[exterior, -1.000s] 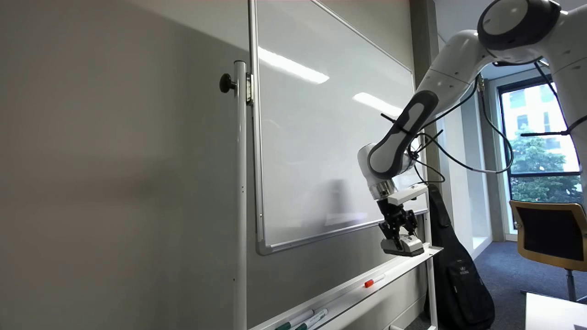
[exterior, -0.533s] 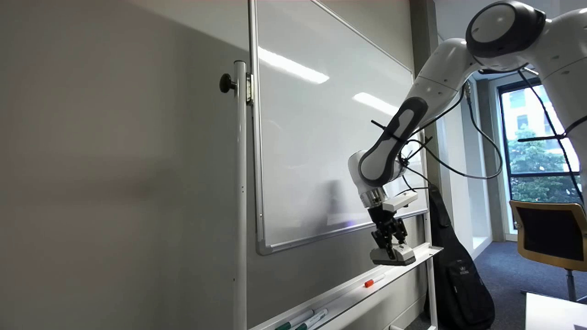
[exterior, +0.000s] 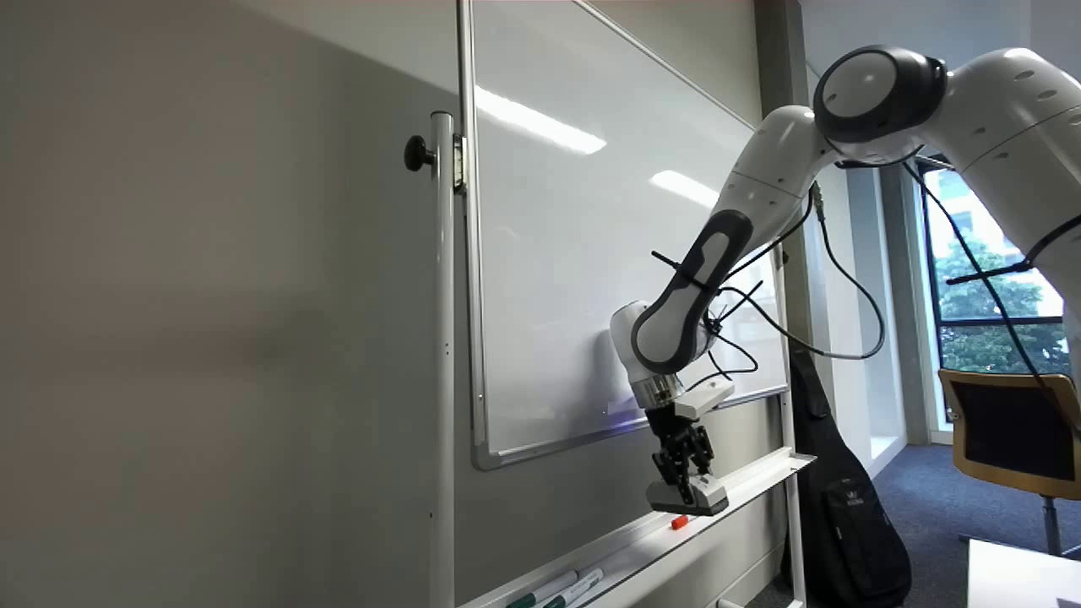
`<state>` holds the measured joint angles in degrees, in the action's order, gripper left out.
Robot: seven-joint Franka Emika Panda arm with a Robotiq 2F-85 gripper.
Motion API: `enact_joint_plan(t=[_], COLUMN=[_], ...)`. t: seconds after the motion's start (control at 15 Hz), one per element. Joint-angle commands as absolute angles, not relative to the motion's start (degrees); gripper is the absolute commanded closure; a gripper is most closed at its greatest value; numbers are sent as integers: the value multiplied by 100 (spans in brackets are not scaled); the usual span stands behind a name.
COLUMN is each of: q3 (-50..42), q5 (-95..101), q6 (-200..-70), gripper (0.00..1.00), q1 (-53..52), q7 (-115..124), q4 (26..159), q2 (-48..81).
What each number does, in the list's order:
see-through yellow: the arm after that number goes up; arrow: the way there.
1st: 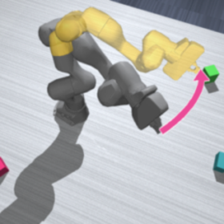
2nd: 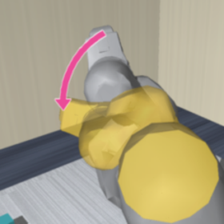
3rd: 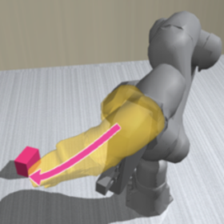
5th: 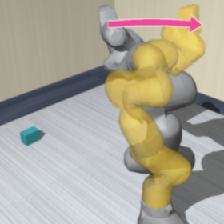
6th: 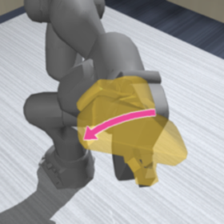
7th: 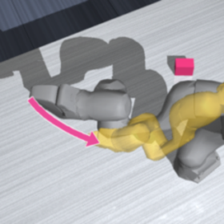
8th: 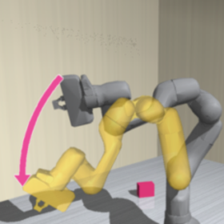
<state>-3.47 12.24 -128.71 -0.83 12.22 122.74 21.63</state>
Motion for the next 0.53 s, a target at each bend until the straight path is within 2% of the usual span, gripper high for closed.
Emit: enact_joint_plan(t=[0.0, 0.47], q3=[-425, -639], q5=[1310, 1418], q6=[-13299, -13837], gripper=[62, 62], q1=[-131, -277], q7=[1210, 1643], q4=[12032, 12094], q2=[2495, 2720])
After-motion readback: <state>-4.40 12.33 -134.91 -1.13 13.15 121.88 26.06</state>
